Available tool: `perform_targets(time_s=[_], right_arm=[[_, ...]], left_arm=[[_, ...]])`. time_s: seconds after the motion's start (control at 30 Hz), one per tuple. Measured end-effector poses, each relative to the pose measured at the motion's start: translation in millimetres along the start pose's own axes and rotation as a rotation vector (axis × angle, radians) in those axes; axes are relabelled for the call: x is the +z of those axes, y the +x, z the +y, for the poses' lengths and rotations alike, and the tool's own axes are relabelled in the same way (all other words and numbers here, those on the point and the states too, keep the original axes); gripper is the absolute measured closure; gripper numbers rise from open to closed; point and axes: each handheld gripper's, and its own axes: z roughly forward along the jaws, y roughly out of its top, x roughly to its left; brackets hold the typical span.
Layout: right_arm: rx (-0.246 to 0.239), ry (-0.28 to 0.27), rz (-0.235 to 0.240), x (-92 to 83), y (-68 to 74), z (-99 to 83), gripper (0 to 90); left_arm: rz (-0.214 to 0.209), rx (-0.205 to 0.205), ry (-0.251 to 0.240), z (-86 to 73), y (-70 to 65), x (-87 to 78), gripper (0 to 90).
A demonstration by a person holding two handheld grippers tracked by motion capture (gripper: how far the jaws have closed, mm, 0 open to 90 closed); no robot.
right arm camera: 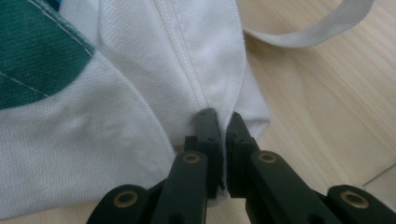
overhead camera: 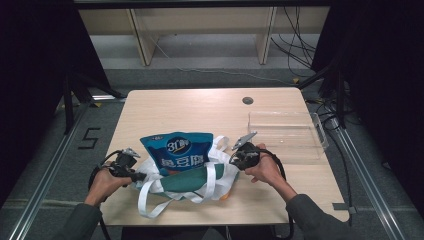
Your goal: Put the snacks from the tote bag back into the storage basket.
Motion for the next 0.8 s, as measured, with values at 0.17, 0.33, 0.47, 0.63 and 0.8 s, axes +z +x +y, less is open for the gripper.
perform_targets(time_s=[0.17,0.33,0.47,0.63,0.8], right_arm=[[0.004,-0.022,-0.028,3.0,-4.8,4.4,87.2],[0.052,-0.056,-0.102,-15.4,-6.0,11.0,64.1],[0.008,-0.146,-0.136,-40.7,-1.7,14.7,58.8],[-0.046,-0.260,-0.104,-79.3,15.6,21.7,54.1],[-0.124,-0.301,-0.027,-101.9,42.1,31.7,50.5]], left_arm=[[0.019,-0.029,-0.042,2.8,-0.1,0.2,81.4],[0.063,-0.002,-0.062,7.7,0.5,-13.2,55.5],[0.093,-0.018,-0.133,13.7,-5.2,-28.6,46.9],[0.090,0.049,-0.172,26.4,-17.5,-50.0,47.8],[0.129,0.086,-0.203,35.1,-30.9,-55.2,46.8]])
